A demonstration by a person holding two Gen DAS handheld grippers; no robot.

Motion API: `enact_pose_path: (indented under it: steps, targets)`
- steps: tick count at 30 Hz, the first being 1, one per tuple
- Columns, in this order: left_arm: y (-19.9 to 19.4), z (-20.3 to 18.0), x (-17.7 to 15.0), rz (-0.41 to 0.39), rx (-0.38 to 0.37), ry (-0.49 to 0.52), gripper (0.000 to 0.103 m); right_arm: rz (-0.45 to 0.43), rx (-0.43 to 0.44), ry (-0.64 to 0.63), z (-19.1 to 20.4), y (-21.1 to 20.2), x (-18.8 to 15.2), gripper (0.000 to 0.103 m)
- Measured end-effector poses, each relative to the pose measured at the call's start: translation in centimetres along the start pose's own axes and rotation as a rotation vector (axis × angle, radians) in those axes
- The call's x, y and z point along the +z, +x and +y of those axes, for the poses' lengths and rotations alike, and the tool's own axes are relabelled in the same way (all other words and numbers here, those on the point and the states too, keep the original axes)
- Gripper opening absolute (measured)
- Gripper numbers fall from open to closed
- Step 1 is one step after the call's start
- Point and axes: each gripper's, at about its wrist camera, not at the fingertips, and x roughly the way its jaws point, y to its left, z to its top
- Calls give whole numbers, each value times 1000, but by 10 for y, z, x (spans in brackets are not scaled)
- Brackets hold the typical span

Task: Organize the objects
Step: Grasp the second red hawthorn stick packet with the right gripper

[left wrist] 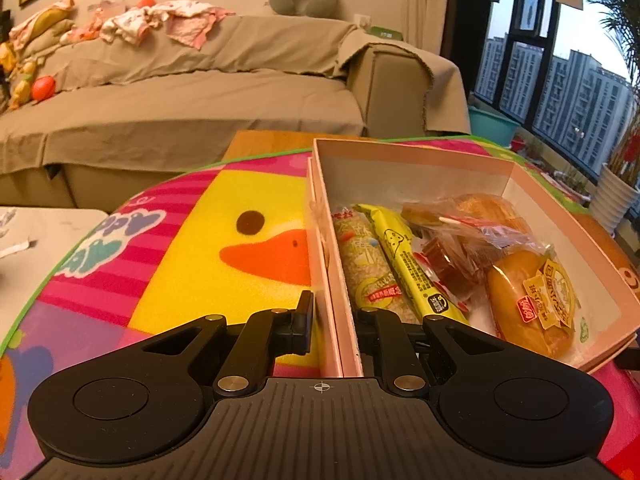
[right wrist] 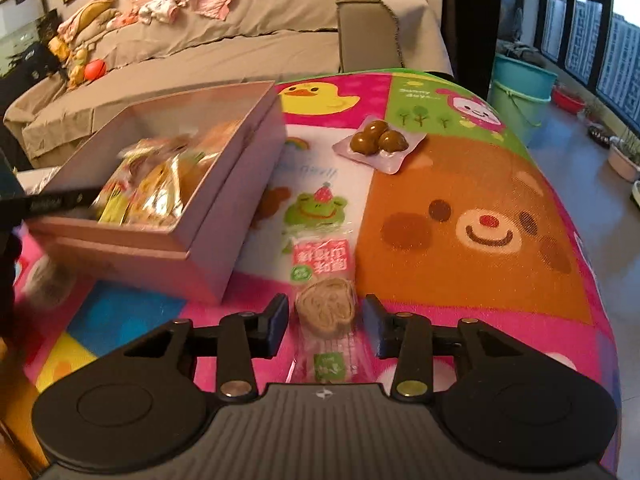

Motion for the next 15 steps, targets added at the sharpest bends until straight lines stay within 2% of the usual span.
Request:
enact_pose_path:
  steps: [3,7,11,15]
  targets:
    - [-5,-3,-1,-12,20,12,14,-13,-35,-25,6,5,1,45]
    - [-12,-1,-2,-13,4,-3,14,-35,-41,-62,13,11,3,45]
    - [-18,-4,-2,-34,14,-3,14,-35,-27,-82,16,9,2,37]
    - [-18,-6,-3,-32,11,28,13,-40,-8,-52,14,-2,1,35]
